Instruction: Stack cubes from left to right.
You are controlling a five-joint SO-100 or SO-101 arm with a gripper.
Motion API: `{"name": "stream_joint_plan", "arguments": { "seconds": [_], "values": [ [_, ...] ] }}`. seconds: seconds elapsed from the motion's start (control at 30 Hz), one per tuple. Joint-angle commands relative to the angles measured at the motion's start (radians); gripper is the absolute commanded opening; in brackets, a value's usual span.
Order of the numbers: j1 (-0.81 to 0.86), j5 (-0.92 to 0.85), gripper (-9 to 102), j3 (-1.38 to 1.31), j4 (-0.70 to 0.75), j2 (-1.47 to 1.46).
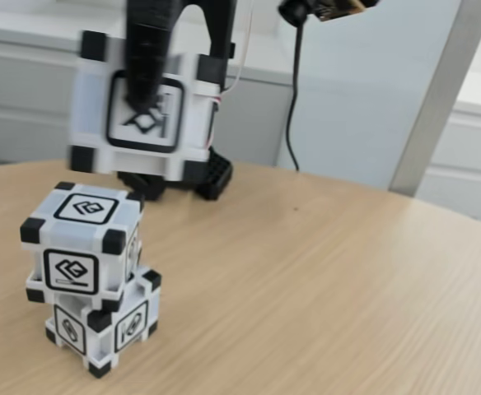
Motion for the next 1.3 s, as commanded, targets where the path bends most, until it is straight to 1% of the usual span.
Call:
{"name": "stream_joint_plan", "arguments": {
  "seconds": [0.0, 0.27, 0.6, 1.07, 1.27],
  "values": [
    [0.034, -0.031, 15, 0.006, 0.002, 0.034],
    [0.049, -0.072, 14, 0.202, 0.000, 0.046],
    [0.051, -0.040, 14, 0.195, 0.000, 0.048],
    [0.055, -0.091, 13, 0.206, 0.000, 0.043],
    [0.153, -0.121, 14, 0.210, -0.002, 0.028]
  ]
}}
